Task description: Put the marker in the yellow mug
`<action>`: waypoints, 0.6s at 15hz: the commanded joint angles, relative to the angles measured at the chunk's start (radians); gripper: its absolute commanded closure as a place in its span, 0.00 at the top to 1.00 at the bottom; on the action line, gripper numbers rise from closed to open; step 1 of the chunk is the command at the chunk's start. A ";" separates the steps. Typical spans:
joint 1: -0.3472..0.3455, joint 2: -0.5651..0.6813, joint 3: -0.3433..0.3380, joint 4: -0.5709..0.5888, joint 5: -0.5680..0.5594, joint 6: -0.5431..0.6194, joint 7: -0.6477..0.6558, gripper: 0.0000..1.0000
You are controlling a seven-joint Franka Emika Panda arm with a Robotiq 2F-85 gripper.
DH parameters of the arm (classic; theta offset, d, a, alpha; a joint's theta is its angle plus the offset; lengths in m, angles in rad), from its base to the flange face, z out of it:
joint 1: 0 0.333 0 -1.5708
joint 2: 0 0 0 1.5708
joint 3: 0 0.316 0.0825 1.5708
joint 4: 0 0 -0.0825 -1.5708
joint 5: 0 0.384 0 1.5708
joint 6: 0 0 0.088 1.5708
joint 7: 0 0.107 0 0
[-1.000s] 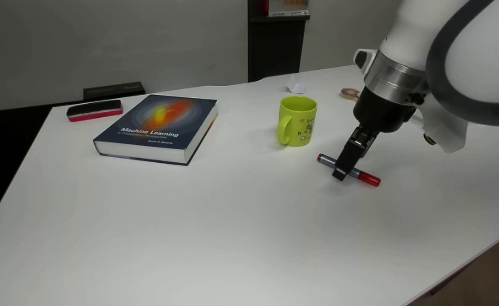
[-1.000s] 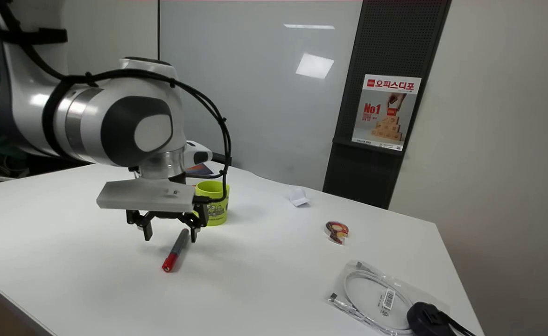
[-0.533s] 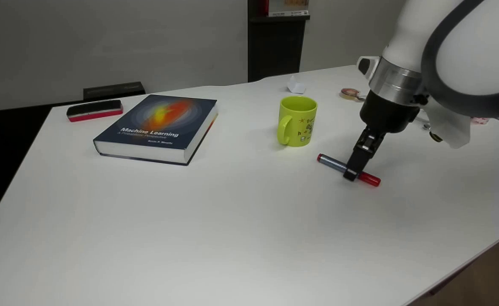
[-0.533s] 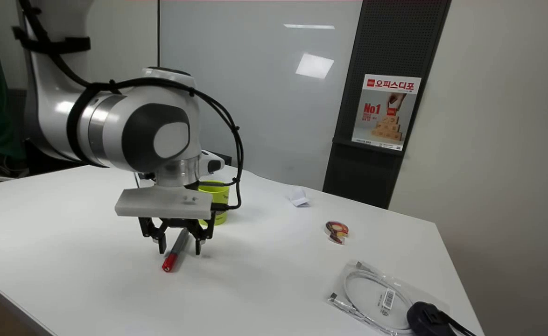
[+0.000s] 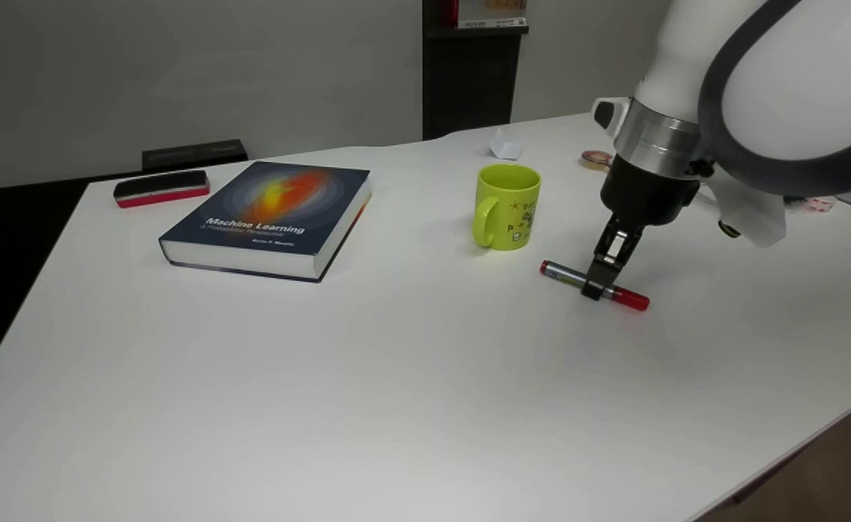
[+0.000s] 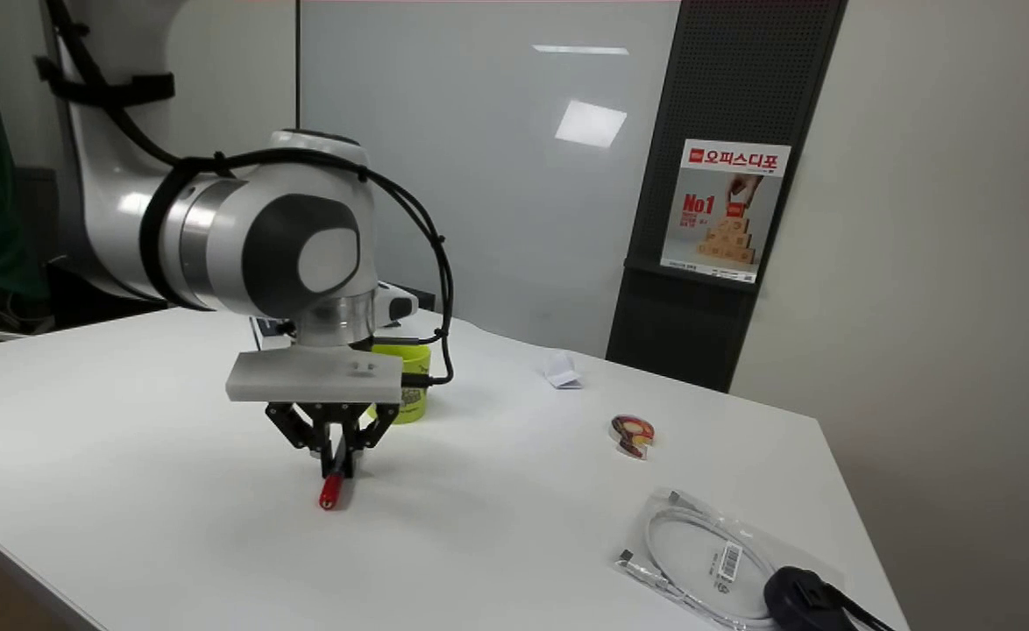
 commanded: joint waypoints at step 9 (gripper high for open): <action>-0.024 -0.386 0.128 -0.067 0.150 -0.361 0.008 0.05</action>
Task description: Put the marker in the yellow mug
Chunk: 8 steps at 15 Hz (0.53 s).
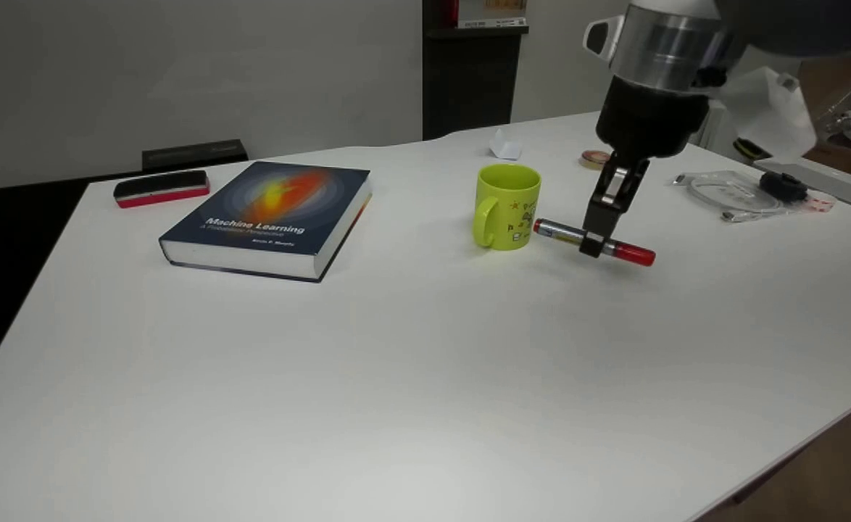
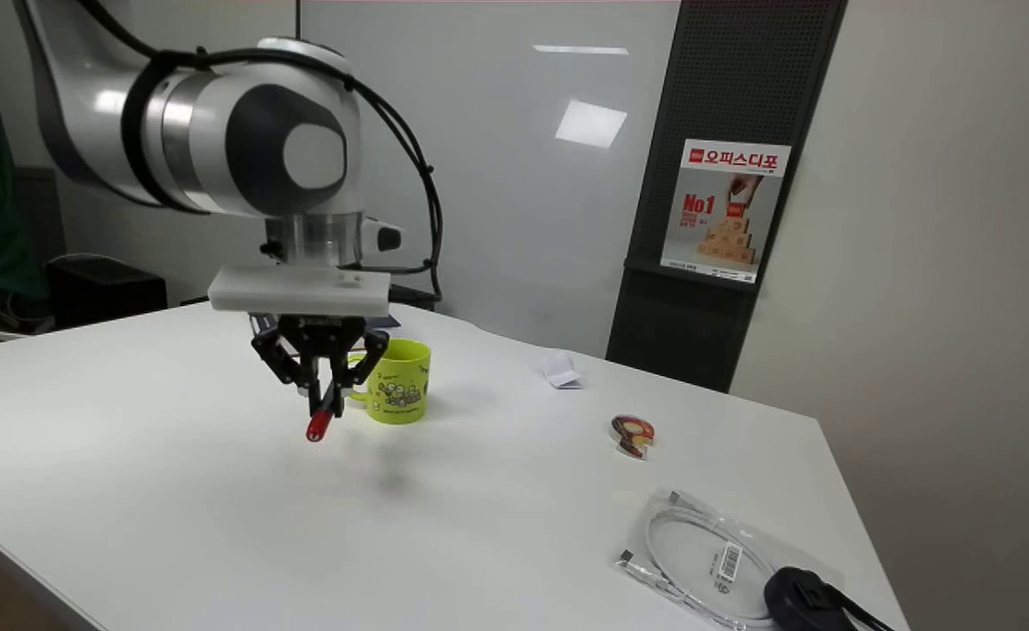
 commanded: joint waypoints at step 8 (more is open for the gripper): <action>0.027 -0.304 -0.060 0.185 0.427 -0.578 -0.062 0.05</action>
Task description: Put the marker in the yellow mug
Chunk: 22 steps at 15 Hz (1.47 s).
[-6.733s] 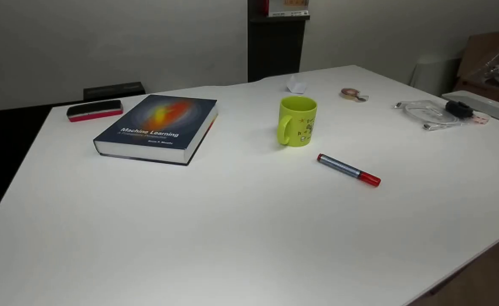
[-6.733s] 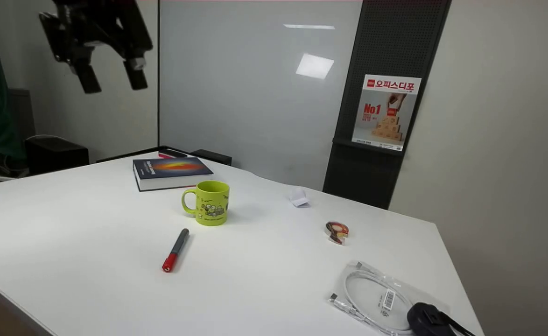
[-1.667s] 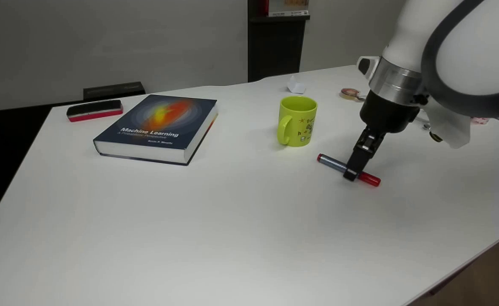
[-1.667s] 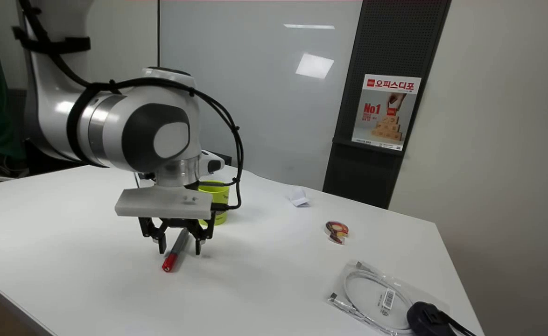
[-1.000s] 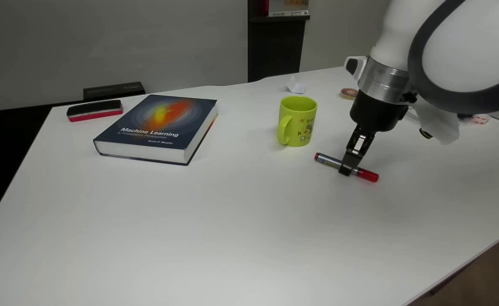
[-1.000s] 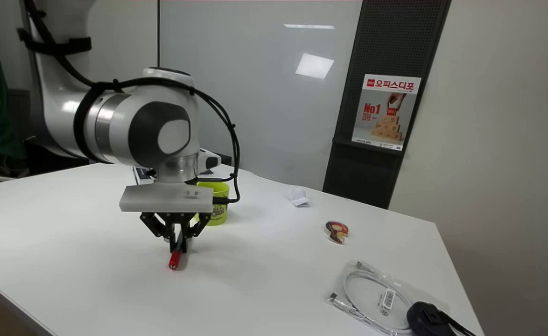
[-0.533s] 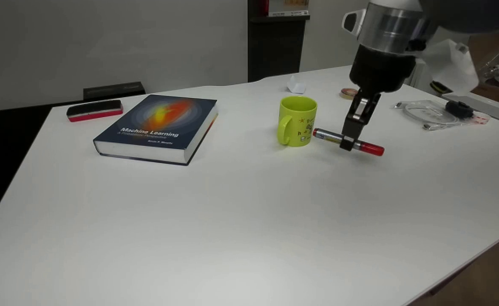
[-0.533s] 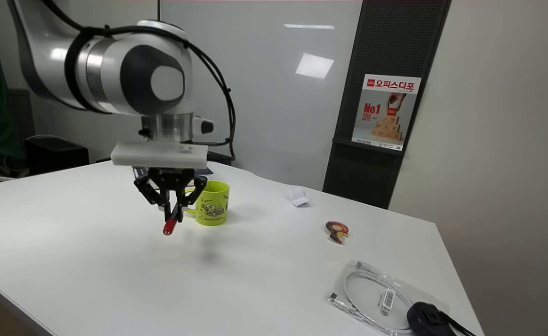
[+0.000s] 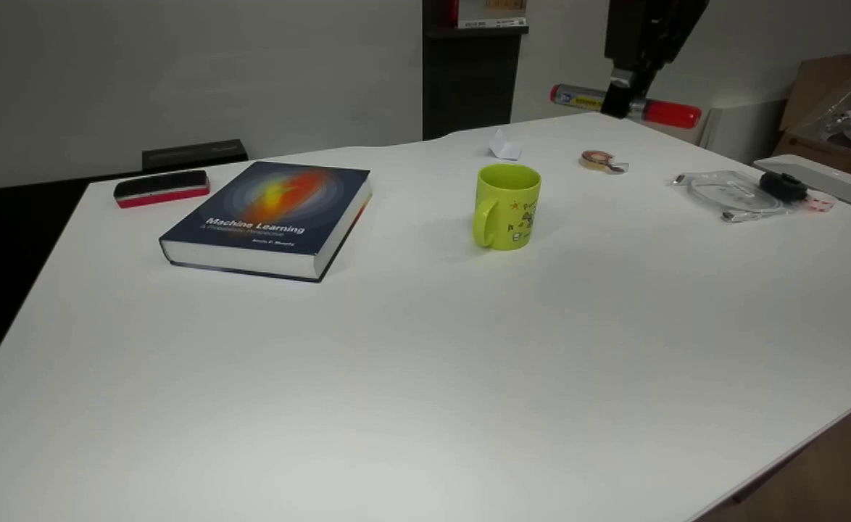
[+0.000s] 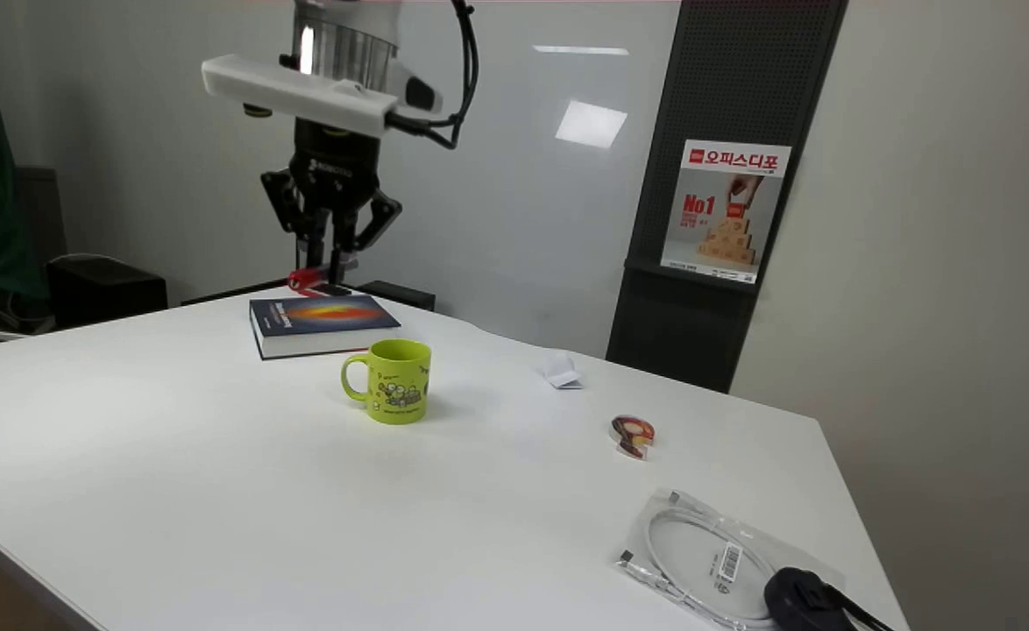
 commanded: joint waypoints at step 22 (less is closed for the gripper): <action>0.044 0.296 -0.133 0.290 -0.179 -0.205 0.341 0.05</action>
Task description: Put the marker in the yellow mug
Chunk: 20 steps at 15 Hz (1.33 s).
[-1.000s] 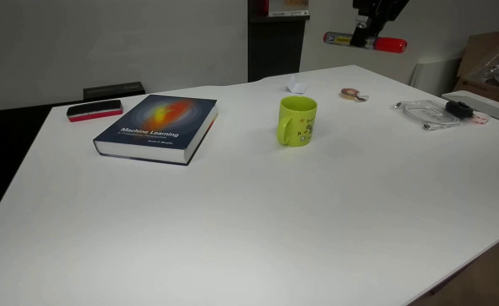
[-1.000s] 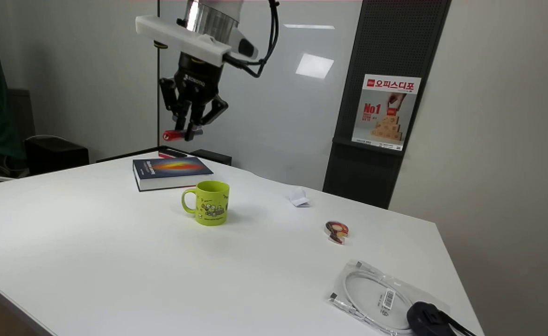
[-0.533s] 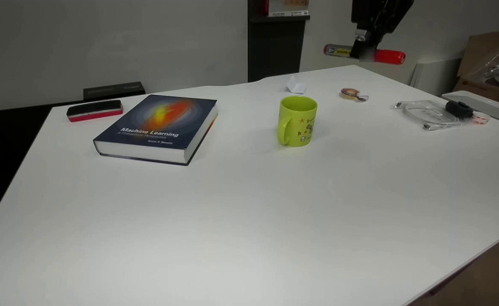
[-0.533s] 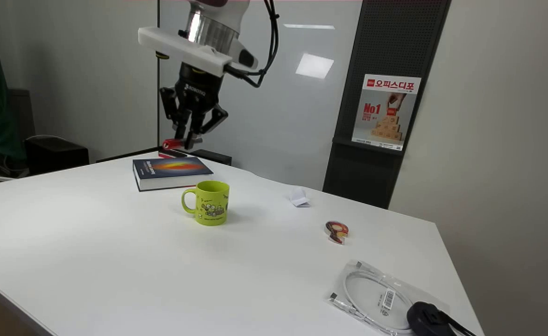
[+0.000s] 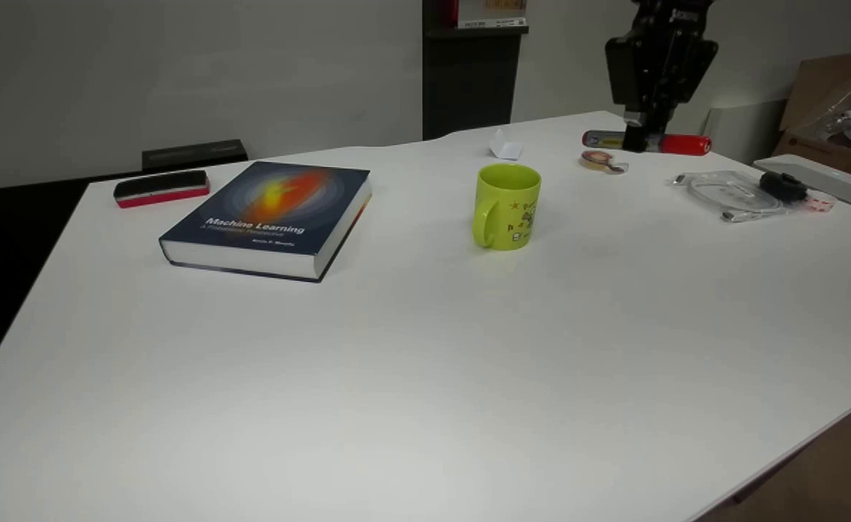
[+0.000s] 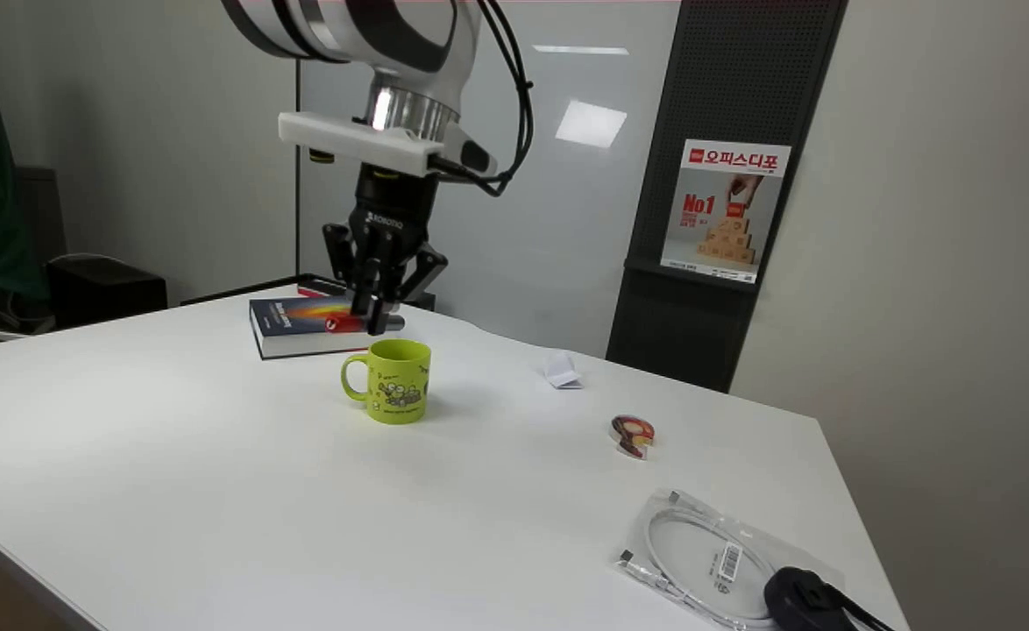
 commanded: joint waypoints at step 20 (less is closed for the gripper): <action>-0.033 0.288 0.046 0.405 0.213 -0.395 -0.068 0.05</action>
